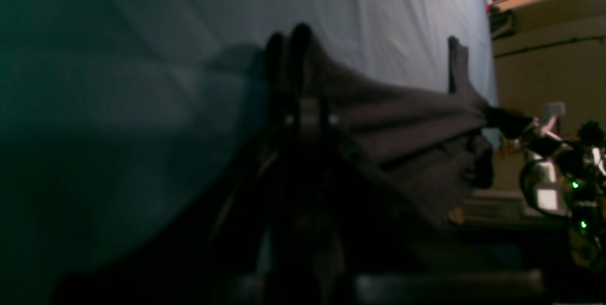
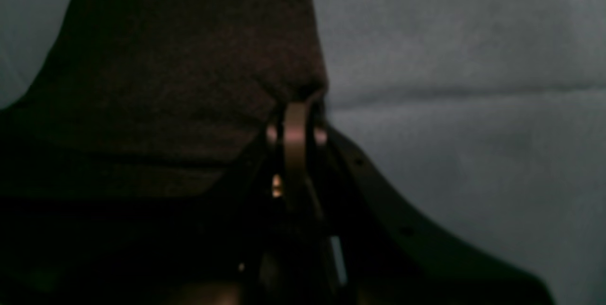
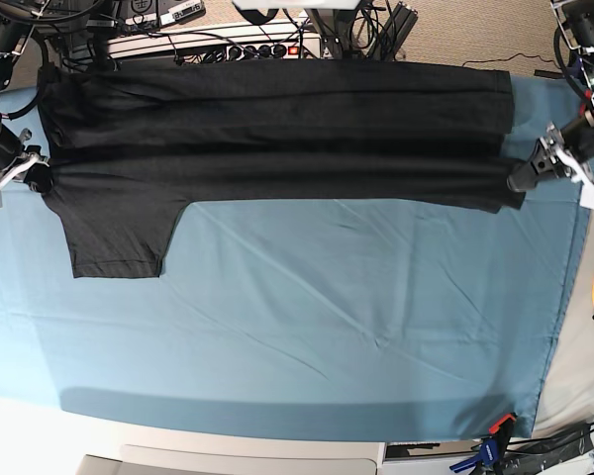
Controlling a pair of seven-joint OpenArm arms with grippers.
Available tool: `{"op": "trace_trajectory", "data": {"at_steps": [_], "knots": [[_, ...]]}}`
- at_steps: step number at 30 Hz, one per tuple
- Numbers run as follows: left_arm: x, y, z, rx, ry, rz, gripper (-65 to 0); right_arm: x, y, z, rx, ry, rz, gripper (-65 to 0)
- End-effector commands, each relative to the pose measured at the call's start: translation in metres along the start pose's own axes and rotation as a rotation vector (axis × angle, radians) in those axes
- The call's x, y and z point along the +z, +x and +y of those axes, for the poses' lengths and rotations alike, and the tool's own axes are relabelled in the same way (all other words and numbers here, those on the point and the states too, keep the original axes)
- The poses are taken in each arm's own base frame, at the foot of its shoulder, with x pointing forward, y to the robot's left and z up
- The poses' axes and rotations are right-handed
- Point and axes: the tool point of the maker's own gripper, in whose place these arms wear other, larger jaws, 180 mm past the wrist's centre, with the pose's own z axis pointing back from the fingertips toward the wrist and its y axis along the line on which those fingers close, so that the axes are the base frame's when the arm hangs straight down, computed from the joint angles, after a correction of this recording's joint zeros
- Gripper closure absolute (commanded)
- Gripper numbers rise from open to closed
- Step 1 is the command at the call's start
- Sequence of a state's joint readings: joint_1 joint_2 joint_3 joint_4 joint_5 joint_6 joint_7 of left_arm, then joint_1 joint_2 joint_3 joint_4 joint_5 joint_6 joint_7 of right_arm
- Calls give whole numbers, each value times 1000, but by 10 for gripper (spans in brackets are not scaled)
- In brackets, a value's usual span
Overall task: Fold the T-shirt properly
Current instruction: 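Lay the folded hem down along the shoulder edge and open both grippers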
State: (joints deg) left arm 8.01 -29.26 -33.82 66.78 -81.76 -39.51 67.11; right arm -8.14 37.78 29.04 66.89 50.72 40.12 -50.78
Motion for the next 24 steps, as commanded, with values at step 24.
{"op": "trace_trajectory", "data": {"at_steps": [24], "knots": [[12, 4, -3, -9, -12, -15, 0, 12, 7, -6, 15, -9, -14, 0]]}}
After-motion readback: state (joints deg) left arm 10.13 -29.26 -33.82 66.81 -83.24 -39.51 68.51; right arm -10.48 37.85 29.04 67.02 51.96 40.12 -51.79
